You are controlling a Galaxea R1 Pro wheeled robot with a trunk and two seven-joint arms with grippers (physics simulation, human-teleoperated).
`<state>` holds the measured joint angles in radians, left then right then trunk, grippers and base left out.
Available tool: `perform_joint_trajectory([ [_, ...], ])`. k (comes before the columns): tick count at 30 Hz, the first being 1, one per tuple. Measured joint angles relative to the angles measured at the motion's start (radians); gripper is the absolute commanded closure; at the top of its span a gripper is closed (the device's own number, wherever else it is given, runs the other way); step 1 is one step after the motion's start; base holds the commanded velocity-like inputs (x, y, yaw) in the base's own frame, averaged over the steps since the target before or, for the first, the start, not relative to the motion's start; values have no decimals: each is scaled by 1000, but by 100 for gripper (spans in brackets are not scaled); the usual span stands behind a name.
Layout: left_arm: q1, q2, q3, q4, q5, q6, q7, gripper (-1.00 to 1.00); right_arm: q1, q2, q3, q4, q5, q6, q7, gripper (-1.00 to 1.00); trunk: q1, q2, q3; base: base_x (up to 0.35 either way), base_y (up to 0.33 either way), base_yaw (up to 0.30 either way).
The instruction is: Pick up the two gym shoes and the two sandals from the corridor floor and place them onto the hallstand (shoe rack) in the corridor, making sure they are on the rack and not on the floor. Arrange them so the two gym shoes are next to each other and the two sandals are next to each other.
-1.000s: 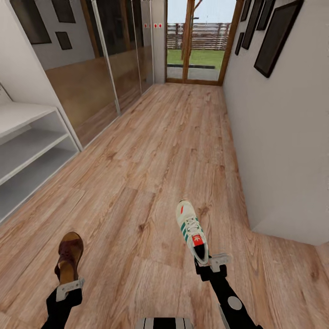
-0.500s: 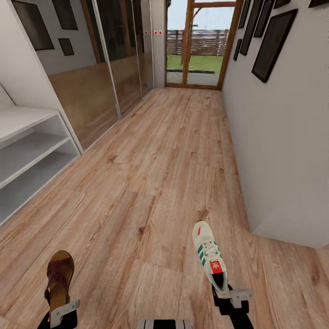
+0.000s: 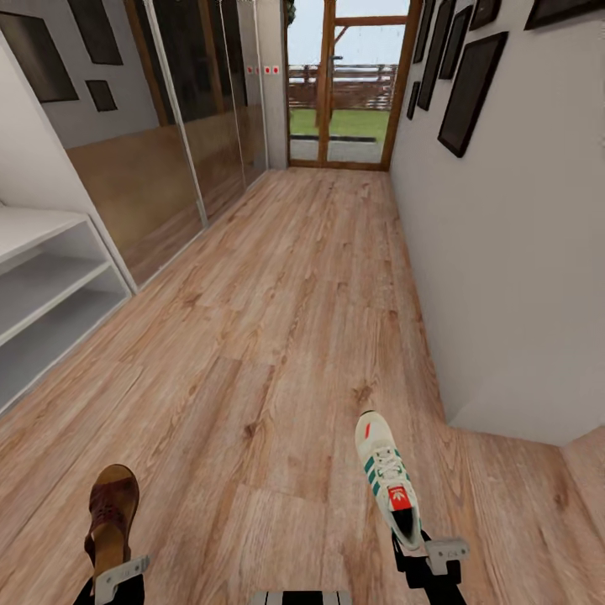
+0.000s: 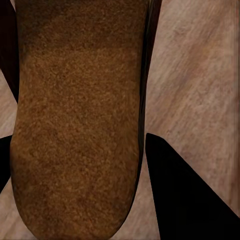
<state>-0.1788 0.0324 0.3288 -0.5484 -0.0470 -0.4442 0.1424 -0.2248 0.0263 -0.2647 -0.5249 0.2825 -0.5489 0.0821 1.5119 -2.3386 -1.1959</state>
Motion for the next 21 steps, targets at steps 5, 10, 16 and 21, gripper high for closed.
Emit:
perform_joint_trajectory([
  [5,0,0,0,2,0,1,0,100,0,4,0,0,0,0,-1,100,0,0,4,0,0,85],
  [10,0,0,0,3,0,1,0,100,0,5,0,2,0,0,-1,100,0,0,8,0,0,227],
  [16,0,0,1,3,1,1,1,100,0,5,0,2,0,0,-1,100,0,0,9,-118,110,270],
  [21,0,-1,0,4,1,2,1,100,0,7,0,27,-3,0,-11,100,0,0,9,-227,214,275],
])
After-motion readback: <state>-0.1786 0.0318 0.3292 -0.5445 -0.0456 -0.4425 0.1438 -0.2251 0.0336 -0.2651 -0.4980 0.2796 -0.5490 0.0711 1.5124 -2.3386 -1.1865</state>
